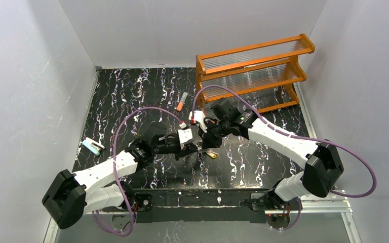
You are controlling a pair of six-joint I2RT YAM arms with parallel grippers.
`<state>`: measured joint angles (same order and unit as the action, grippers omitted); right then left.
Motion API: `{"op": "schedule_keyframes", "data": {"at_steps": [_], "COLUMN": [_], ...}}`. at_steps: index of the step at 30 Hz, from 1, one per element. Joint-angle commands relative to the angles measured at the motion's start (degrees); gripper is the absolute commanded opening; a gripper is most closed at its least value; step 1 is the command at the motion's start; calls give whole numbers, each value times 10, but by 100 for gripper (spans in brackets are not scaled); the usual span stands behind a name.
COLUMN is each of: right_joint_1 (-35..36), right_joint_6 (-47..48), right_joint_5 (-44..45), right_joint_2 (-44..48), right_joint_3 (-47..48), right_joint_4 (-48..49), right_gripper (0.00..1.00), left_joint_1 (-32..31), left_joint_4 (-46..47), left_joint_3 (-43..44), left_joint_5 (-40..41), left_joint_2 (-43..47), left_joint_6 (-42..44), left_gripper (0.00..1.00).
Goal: Remove the keys from the keyring
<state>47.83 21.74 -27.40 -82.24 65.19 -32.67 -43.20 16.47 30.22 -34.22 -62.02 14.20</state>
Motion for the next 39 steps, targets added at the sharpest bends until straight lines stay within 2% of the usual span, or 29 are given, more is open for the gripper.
{"op": "schedule_keyframes", "data": {"at_steps": [1, 9, 18, 21, 27, 34, 39], "right_joint_1": [-7, -7, -7, -8, -8, -8, -7], "right_joint_6": [1, 6, 8, 6, 1, 8, 15], "right_joint_5": [-10, -40, -59, -59, -60, -58, -45], "right_joint_2": [14, 25, 25, 28, 32, 17, 4], "right_joint_3": [17, 15, 19, 12, 9, 32, 46], "right_joint_4": [26, 29, 25, 35, 39, 21, 7], "right_gripper": [1, 1, 1, 1, 1, 1, 1], "left_joint_1": [-11, -11, -11, -11, -11, -12, -13], "left_joint_4": [7, 6, 12, 33, 35, 12, -4], "left_joint_3": [-7, -8, -12, -19, -21, -8, -3], "left_joint_5": [-11, 14, 83, 92, 69, 21, 21], "left_joint_2": [17, 17, 25, 30, 25, 6, 8], "left_joint_6": [4, 11, 4, -4, -1, 15, 30], "left_gripper": [9, 24, 27, 23, 0, 0, 0]}}
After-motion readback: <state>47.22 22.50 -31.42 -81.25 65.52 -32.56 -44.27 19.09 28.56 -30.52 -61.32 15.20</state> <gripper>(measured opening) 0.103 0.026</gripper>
